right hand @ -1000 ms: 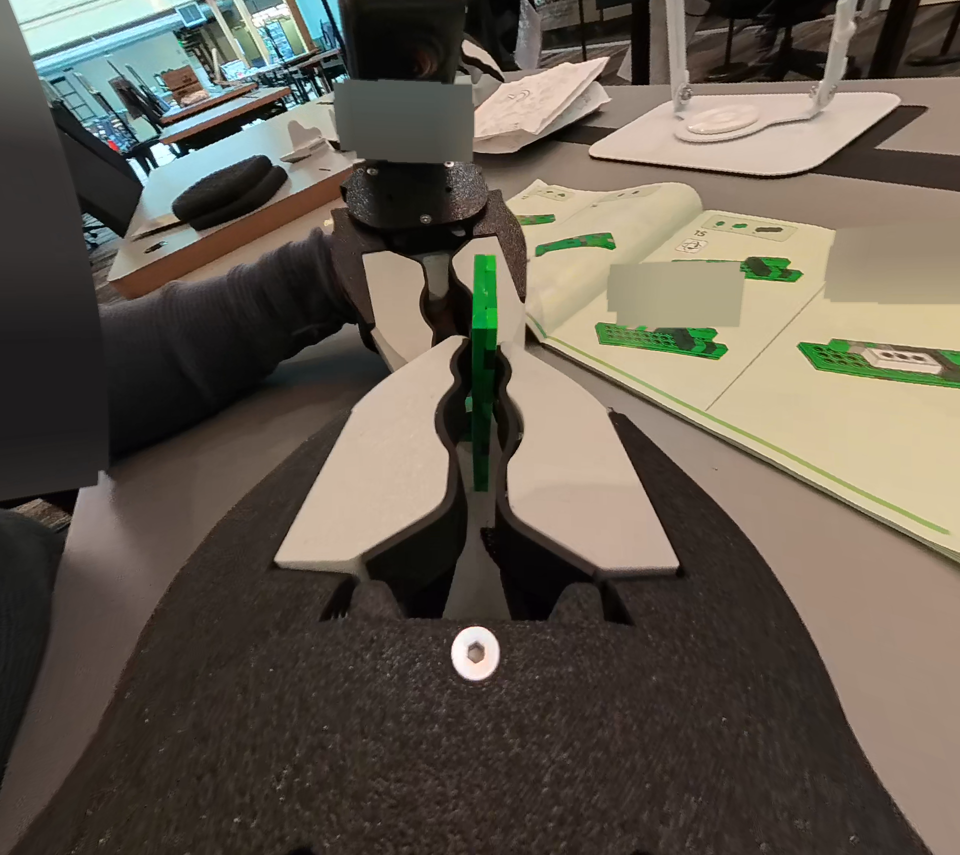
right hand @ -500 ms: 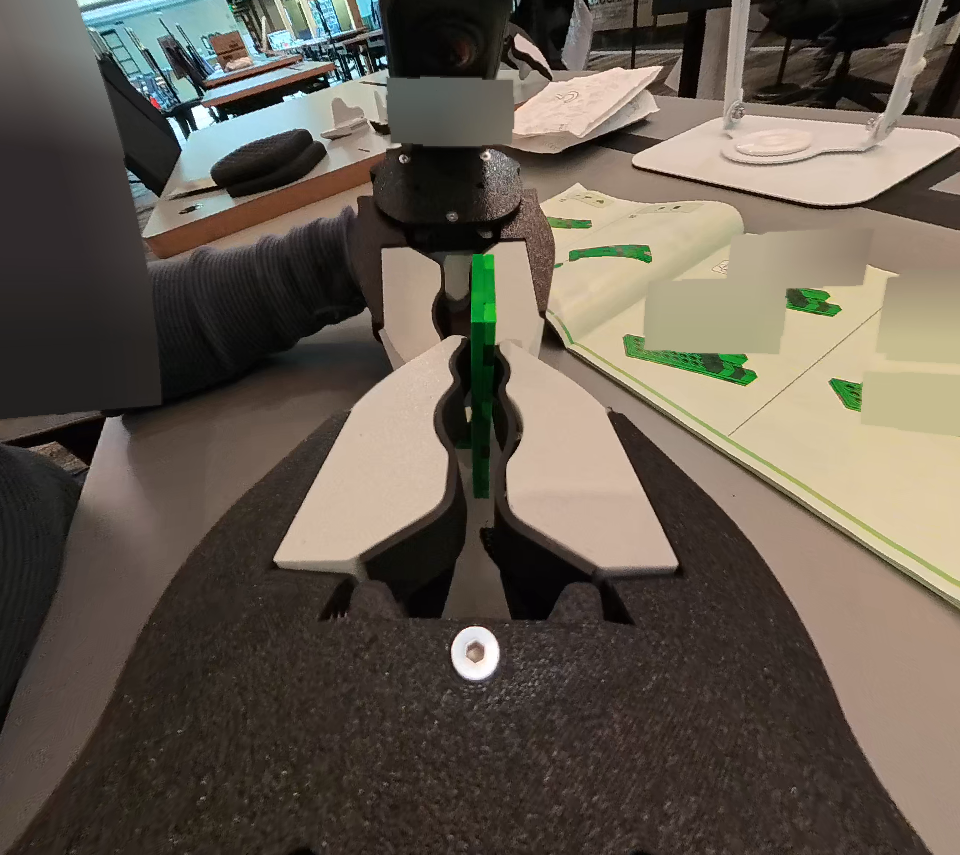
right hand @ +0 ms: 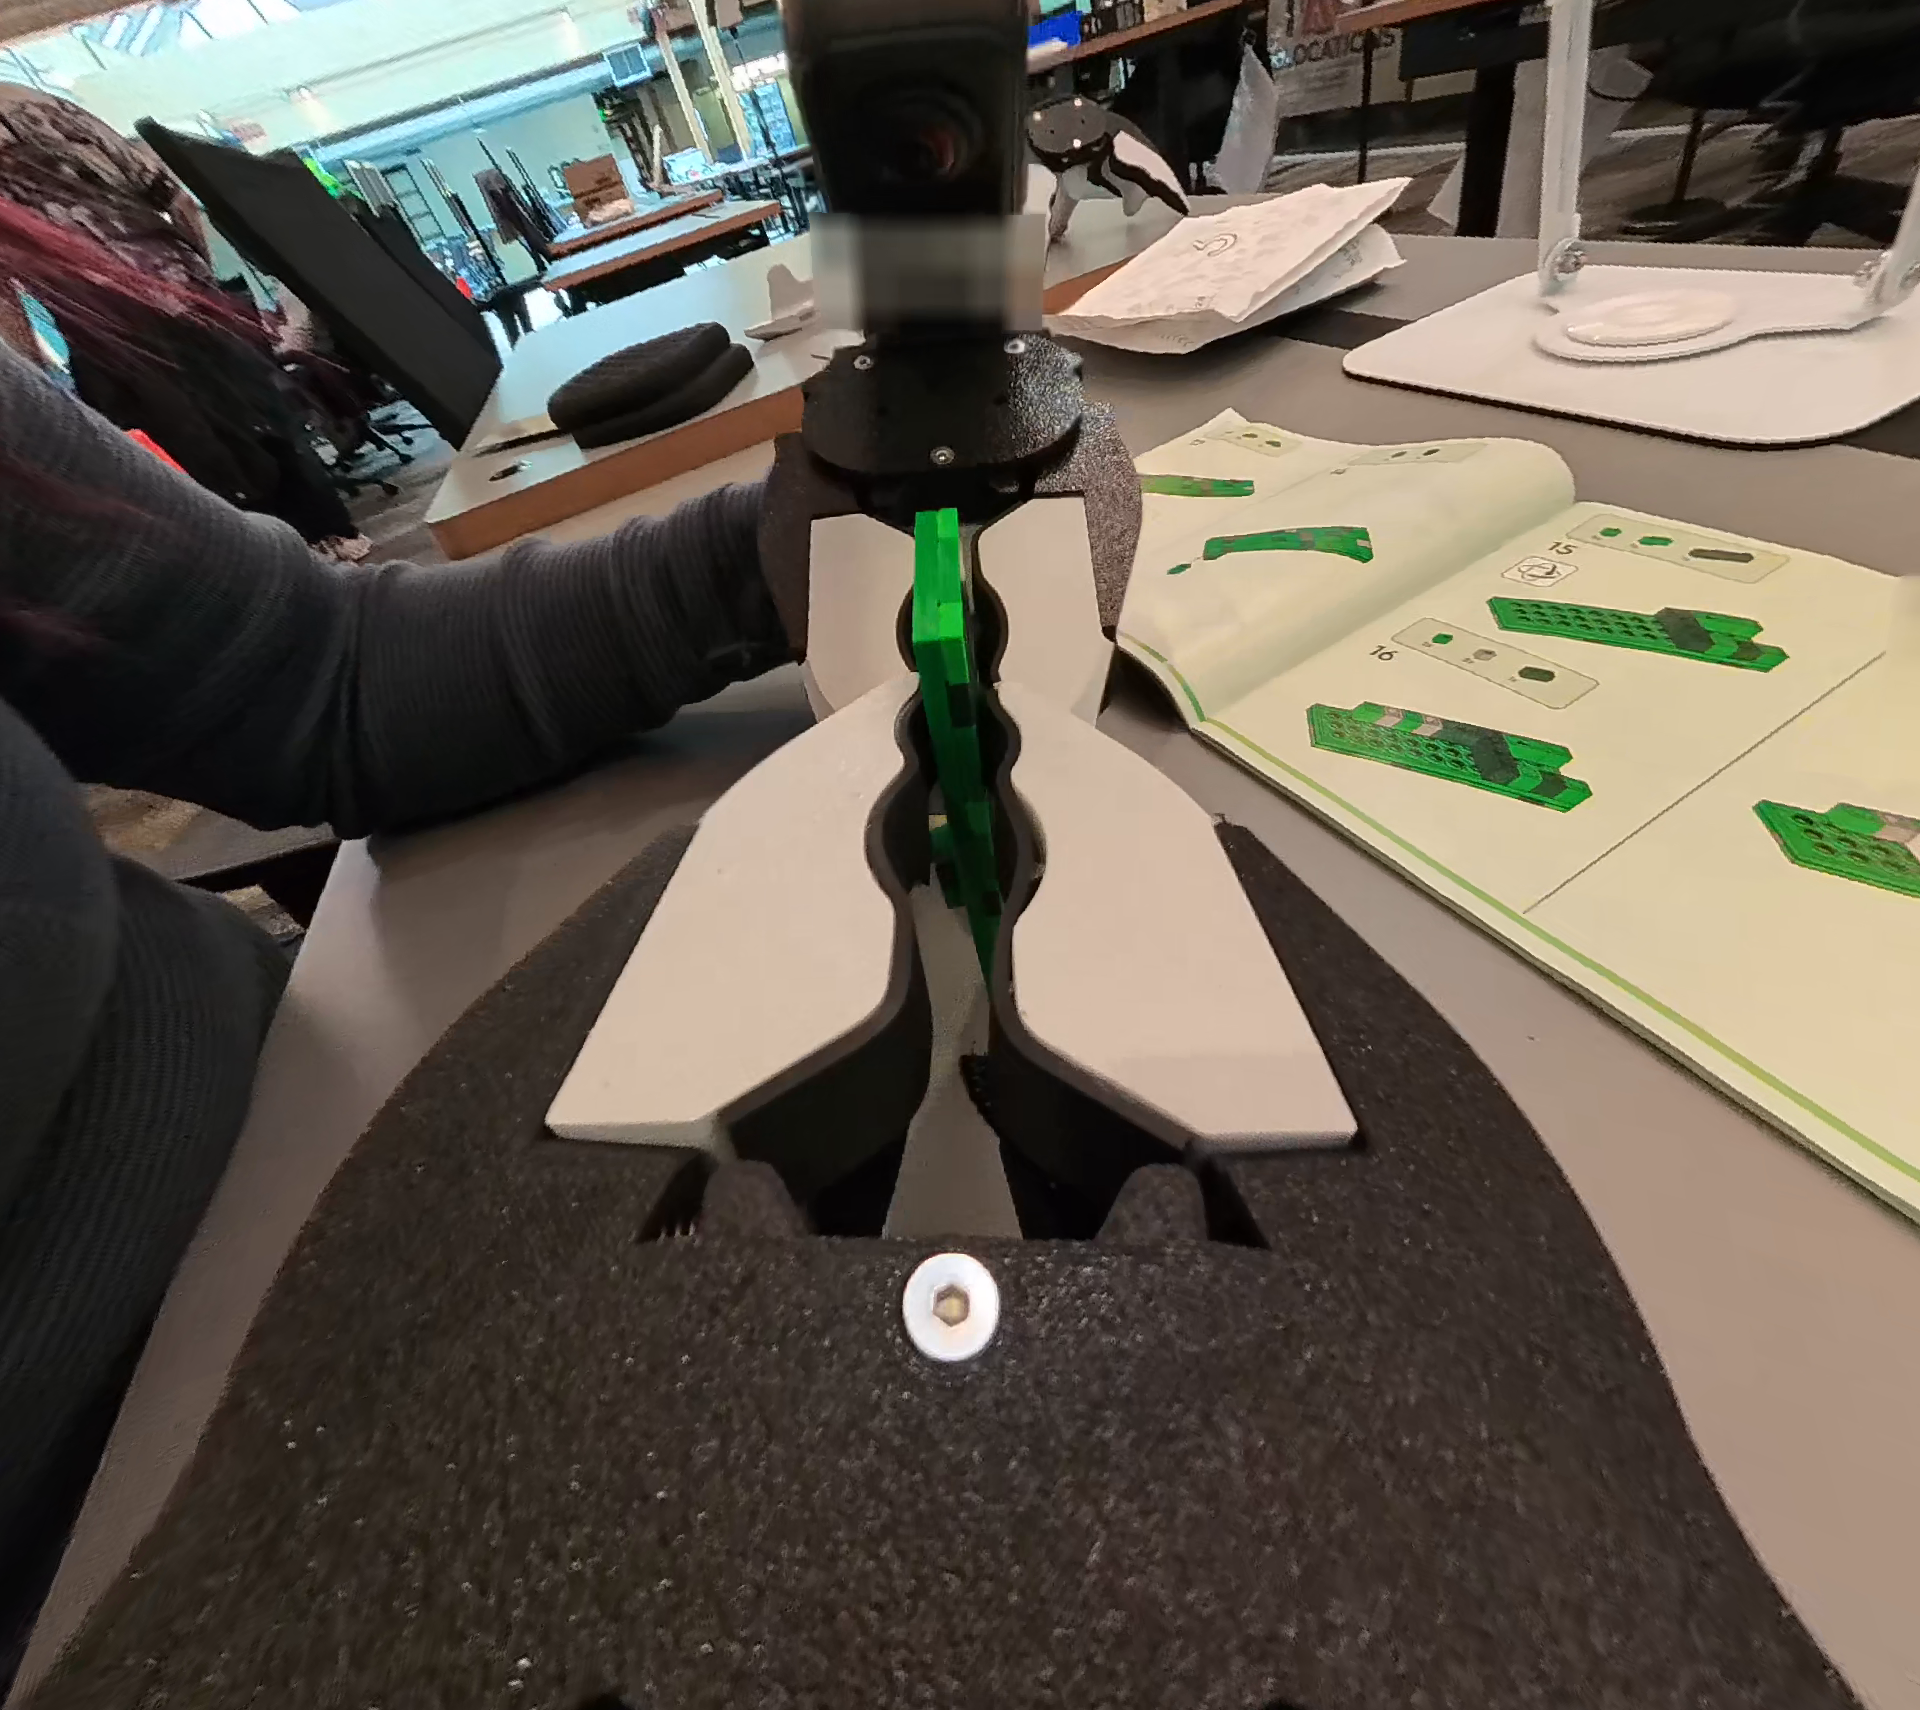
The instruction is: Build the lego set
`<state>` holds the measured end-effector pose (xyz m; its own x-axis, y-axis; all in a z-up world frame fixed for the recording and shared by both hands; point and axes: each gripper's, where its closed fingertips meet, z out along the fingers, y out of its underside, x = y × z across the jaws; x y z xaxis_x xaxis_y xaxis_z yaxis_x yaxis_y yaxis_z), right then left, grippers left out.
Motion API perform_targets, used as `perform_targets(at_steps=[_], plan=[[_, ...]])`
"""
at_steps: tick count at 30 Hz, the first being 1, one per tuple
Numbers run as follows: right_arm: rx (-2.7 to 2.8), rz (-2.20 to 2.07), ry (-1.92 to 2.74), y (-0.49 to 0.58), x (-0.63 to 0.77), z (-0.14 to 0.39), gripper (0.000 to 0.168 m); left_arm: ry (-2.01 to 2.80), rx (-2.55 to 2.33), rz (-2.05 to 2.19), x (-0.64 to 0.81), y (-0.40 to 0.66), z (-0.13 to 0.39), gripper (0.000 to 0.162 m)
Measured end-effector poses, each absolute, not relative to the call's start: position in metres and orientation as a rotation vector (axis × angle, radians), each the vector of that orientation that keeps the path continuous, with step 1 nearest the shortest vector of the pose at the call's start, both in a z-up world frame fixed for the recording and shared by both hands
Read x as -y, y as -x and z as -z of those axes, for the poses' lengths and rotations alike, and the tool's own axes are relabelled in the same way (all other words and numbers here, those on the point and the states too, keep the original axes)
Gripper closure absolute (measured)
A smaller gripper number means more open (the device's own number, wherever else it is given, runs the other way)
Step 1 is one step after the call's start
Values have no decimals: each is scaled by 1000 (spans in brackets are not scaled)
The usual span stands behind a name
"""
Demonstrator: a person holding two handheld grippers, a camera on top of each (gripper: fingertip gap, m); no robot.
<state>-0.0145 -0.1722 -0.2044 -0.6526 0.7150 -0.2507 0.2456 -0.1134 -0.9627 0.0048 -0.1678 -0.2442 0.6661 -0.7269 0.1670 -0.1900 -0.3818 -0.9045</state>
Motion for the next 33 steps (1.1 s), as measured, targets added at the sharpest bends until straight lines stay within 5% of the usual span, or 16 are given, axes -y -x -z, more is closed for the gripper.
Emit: perform_targets(at_steps=[1,33], plan=[[1809,-1827,1059,14,172,204,161,1917,-724,693,168,-5,245,146],[1792,-1921,1002,10,172,198,162,1889,-720,762,173,-10,240,146]])
